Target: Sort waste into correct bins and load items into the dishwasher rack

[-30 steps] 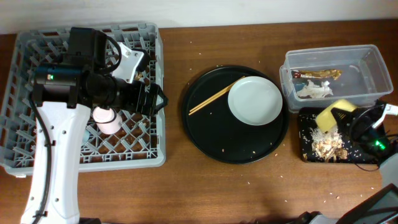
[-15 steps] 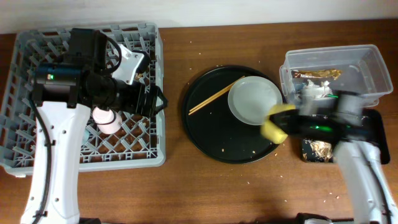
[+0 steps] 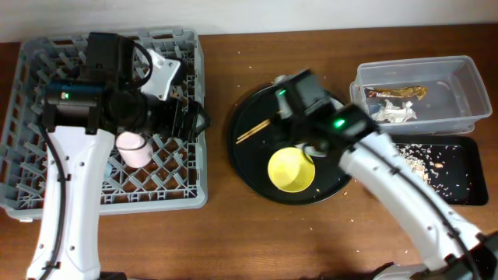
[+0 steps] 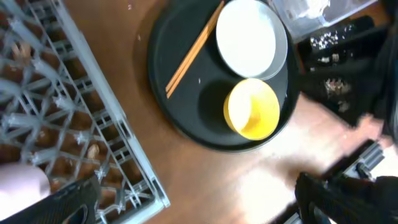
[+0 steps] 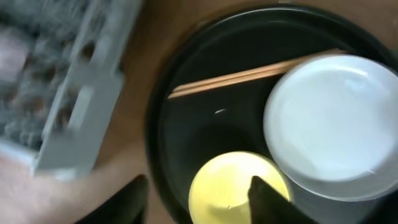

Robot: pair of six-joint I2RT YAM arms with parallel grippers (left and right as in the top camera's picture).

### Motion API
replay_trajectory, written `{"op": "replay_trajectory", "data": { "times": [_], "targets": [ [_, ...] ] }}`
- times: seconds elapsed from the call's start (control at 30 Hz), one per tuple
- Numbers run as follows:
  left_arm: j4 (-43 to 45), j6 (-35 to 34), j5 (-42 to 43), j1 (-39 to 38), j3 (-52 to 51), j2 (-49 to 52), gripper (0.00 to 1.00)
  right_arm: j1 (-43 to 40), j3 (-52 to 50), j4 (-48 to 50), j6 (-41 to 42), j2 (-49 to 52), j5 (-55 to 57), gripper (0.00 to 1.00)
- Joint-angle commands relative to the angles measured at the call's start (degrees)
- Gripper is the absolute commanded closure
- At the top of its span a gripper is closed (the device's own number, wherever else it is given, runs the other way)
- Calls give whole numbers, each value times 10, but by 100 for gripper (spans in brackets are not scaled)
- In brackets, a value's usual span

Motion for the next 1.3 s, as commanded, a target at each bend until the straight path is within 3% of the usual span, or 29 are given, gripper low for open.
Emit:
{"op": "replay_trajectory", "data": {
  "times": [0.0,0.07,0.13,0.27,0.3,0.33,0.4,0.93,1.0,1.03,1.17,1.27],
  "targets": [
    [82,-5,-64,-61,-28,17,7,-118,9,-59,110,-7,-66,49],
    [181,-4,-145,-120,-65,63,34,-160,8,-111,108,-7,-83,42],
    [240,1,-175,-153,-71,125,45,-176,7,-141,70,-7,-82,40],
    [335,37,-209,-198,-71,272,50,-177,7,-155,62,-7,-77,39],
    [351,36,-220,-199,-71,300,53,-177,7,-156,62,-7,-77,39],
    [369,36,-220,-199,-71,323,64,-177,7,-156,63,-7,-77,39],
    [396,36,-220,-200,-71,361,72,-177,7,-156,62,-7,-77,36],
    [393,36,-186,-221,-72,431,75,-177,6,-156,63,2,-62,35],
    [388,36,-186,-221,-72,436,97,-177,6,-156,63,2,-62,36],
    [384,36,-186,-221,-71,436,100,-177,6,-156,63,2,-62,35],
    [296,-19,-189,-208,-4,406,100,-177,6,-156,63,2,-62,35],
    [185,-37,-188,-180,54,316,100,-177,6,-156,62,2,-62,35]
  ]
}}
